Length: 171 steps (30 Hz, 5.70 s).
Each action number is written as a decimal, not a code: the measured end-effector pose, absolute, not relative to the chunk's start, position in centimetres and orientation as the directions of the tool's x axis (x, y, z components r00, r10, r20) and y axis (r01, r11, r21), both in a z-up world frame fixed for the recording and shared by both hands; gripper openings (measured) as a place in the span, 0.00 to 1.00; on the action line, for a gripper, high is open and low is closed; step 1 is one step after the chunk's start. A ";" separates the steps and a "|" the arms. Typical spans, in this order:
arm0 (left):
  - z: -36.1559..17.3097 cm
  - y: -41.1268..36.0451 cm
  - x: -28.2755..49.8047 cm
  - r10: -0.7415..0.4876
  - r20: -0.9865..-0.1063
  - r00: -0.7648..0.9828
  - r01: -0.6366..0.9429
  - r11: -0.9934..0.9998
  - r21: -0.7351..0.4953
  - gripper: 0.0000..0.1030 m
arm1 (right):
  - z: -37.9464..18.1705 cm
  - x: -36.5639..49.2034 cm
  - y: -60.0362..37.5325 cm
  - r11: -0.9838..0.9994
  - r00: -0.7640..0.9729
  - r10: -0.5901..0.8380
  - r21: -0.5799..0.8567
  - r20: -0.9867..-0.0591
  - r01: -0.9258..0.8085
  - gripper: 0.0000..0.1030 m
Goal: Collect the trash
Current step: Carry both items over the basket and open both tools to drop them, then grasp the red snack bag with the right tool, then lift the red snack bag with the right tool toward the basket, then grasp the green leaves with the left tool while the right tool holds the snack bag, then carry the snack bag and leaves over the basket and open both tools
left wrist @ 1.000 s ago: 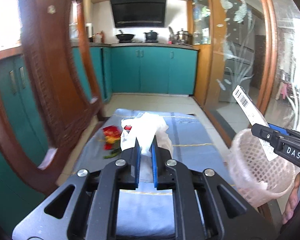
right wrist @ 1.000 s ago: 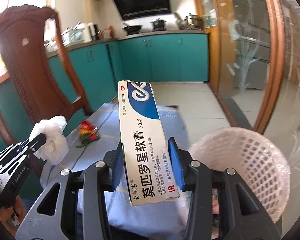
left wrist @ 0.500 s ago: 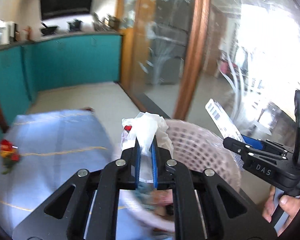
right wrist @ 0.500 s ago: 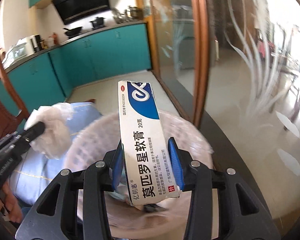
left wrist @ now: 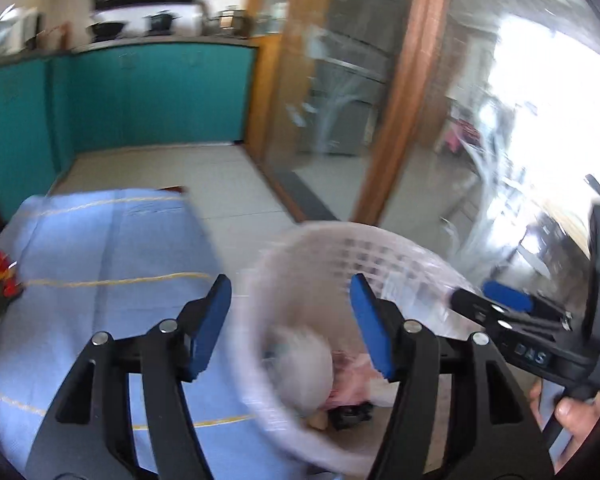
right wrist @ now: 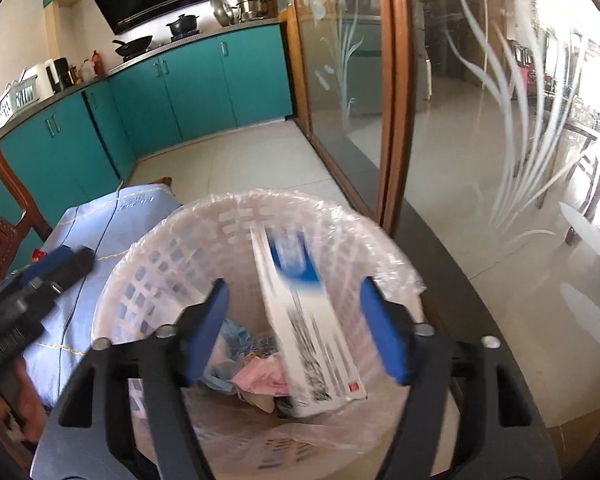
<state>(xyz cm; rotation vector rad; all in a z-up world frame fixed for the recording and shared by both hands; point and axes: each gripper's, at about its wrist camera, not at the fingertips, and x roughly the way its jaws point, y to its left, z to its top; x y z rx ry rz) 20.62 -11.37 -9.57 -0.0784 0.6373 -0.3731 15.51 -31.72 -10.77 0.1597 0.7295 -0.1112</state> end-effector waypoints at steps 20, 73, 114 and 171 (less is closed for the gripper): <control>-13.4 10.9 18.1 0.153 -0.652 0.743 -0.184 0.983 0.020 0.43 | -8.2 26.8 -7.5 0.924 0.703 0.368 0.157 -0.608 -0.348 0.66; -14.5 12.8 17.0 0.105 -0.672 0.733 -0.191 0.980 -0.055 0.44 | -10.2 24.9 -6.5 0.865 0.605 0.486 0.249 -0.631 -0.435 0.11; -12.4 8.6 23.4 0.151 -0.642 0.752 -0.146 0.987 0.061 0.04 | -10.4 20.3 -10.2 0.885 0.636 0.465 0.293 -0.616 -0.363 0.11; -5.2 -15.5 21.5 -0.726 -0.493 0.480 0.558 0.686 -0.467 0.05 | -6.8 8.8 -35.2 0.965 0.847 -0.101 0.155 -0.521 0.210 0.11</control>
